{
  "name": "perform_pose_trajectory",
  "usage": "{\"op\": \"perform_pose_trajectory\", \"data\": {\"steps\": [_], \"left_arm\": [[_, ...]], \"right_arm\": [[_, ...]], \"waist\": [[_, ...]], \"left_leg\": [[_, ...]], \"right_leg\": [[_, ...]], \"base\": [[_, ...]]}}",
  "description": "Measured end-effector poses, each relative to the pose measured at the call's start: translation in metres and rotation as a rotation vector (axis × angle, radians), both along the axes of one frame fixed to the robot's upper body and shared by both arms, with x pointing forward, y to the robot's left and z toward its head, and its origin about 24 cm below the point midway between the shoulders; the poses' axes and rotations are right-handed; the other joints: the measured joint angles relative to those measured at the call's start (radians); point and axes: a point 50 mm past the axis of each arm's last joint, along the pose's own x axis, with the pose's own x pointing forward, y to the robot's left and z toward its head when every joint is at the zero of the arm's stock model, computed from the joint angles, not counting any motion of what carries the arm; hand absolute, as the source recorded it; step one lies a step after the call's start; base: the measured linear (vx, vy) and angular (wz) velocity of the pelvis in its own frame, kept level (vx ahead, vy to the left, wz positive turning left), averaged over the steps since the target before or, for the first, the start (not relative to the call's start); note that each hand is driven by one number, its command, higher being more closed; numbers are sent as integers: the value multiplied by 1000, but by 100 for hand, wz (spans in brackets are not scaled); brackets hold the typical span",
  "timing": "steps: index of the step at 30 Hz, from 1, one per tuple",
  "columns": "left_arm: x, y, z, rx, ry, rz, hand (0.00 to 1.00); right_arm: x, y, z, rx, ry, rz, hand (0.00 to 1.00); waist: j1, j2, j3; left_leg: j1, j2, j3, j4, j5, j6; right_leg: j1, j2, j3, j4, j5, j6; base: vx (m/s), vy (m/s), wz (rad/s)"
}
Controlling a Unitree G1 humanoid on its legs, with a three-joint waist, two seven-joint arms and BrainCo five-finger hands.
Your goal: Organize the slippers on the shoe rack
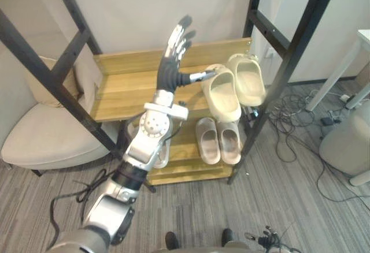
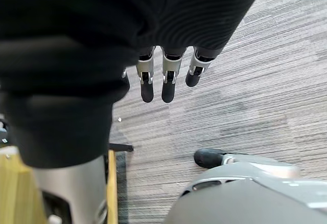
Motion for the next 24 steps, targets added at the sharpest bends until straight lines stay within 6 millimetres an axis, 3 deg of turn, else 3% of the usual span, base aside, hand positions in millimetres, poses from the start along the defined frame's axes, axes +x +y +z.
{"op": "perform_pose_trajectory", "data": {"steps": [7,18,24], "left_arm": [[-23,-24,-56,-71,264,-328,0],[-51,-54,-90,-1,415,-602,0],[-56,-52,-100,80,437,-611,0]], "right_arm": [[0,5,-4,11,42,61,0],[12,12,-6,2,74,179,0],[27,17,-3,0,47,221,0]], "waist": [[7,-20,-8],[6,-40,-12],[-9,-42,-10]], "left_leg": [[14,-2,-25,0,-9,-11],[16,-5,-48,0,-20,-16],[25,-5,-48,0,-24,-21]], "right_leg": [[32,4,-31,-24,-14,4],[50,5,-54,-28,-24,10],[65,7,-58,-39,-24,10]], "base": [[-19,-8,10],[40,-13,6],[7,-3,0]]}}
